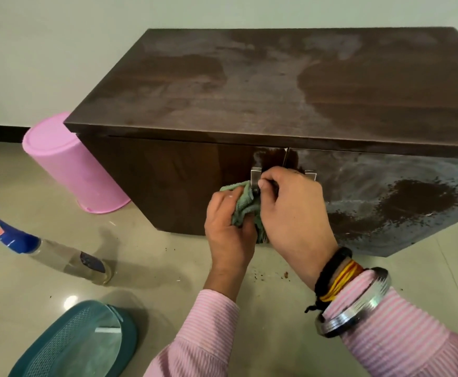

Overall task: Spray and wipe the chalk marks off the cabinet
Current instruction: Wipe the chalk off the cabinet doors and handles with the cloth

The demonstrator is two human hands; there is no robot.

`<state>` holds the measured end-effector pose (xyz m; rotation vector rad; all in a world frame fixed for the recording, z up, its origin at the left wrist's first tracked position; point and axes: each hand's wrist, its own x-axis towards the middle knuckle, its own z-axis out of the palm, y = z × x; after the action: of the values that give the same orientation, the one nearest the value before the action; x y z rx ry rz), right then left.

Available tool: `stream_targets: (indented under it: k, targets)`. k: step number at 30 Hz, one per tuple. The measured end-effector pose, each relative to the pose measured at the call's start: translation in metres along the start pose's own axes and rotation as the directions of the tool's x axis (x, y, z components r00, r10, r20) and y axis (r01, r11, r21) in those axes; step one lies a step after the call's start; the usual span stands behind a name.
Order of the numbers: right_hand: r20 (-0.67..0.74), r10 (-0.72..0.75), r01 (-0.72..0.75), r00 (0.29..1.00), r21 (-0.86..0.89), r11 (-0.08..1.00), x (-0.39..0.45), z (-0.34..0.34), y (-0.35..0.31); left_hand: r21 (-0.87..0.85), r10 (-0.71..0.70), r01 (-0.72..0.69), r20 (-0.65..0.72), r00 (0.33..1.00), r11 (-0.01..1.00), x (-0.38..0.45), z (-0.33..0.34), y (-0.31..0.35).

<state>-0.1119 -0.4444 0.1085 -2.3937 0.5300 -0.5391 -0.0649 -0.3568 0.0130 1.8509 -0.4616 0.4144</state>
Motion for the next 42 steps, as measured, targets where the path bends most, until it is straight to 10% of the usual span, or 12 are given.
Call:
stream_targets:
  k: [23, 31, 42]
  targets:
    - [0.010, 0.042, -0.043, 0.999, 0.059, 0.997, -0.003, -0.003, -0.001, 0.134, -0.120, 0.118, 0.011, 0.993, 0.984, 0.017, -0.017, 0.043]
    - [0.024, 0.058, -0.060, 0.998, 0.081, 0.995, 0.002, -0.004, -0.004, -0.008, -0.368, 0.368, -0.026, 0.929, 0.930, 0.027, -0.012, 0.060]
    - [0.054, 0.018, -0.018, 0.998, 0.003, 1.000, -0.006, -0.007, -0.006, -0.168, -0.208, 0.184, -0.134, 0.969, 0.968, -0.007, 0.014, 0.012]
